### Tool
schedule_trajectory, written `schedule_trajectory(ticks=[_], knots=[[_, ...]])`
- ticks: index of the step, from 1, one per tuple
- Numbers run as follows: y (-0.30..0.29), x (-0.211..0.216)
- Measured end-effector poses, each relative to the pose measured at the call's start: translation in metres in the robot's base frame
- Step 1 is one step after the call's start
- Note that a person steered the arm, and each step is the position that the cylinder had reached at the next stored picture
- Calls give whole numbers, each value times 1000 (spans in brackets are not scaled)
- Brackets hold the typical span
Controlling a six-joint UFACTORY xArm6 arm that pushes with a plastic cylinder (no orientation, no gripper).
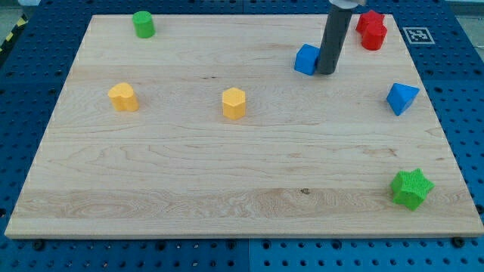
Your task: Slide the blue cube to the top center of the board
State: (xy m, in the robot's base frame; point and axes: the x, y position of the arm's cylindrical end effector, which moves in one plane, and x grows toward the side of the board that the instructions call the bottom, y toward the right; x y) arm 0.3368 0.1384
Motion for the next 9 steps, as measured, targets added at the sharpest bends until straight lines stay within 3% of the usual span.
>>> schedule_trajectory(ticks=[1,9], knots=[[-8,-16],[-99,-4]])
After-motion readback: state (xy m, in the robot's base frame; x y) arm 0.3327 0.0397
